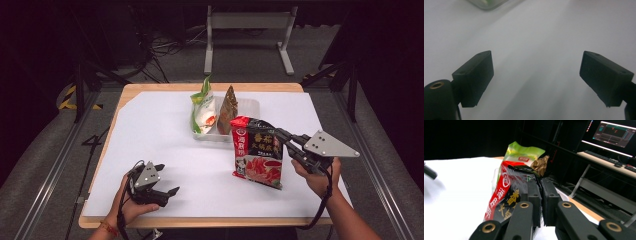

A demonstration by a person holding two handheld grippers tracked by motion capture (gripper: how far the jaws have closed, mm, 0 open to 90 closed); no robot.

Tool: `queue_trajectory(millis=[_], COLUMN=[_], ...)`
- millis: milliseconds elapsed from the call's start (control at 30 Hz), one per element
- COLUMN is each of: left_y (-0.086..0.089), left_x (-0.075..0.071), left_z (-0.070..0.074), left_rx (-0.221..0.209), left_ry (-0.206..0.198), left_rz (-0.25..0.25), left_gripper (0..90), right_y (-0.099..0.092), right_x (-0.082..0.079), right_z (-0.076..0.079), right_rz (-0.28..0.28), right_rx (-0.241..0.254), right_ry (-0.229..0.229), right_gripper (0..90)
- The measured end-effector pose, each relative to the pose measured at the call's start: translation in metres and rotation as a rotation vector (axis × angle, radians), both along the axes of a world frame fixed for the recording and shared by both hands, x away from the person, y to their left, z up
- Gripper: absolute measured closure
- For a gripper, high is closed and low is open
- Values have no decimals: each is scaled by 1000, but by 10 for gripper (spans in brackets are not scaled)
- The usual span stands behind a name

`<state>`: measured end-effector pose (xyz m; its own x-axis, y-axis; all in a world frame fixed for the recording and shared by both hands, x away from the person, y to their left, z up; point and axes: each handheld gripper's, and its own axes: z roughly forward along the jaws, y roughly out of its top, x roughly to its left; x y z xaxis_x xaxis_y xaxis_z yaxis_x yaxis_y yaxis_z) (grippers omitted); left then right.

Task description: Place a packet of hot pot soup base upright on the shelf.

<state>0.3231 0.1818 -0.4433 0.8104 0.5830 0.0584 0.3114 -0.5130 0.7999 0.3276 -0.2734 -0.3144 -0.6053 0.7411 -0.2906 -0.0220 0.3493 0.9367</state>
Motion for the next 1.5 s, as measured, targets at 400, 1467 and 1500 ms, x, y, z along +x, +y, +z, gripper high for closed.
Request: queue_trajectory(millis=[400,1467,1500], left_y=[12,10,10], left_x=[2,-1,-1], left_z=[0,-4,-4], left_rx=[-73,-105,-107], left_ry=[-9,9,9], left_rz=[33,-7,-9], left_gripper=[121,116,116], right_y=[4,33,34], right_x=[20,106,109], right_z=[26,62,62], right_rz=[-132,-380,-381], right_rx=[52,88,92], right_ry=[-75,-61,-58], right_gripper=[869,870,870])
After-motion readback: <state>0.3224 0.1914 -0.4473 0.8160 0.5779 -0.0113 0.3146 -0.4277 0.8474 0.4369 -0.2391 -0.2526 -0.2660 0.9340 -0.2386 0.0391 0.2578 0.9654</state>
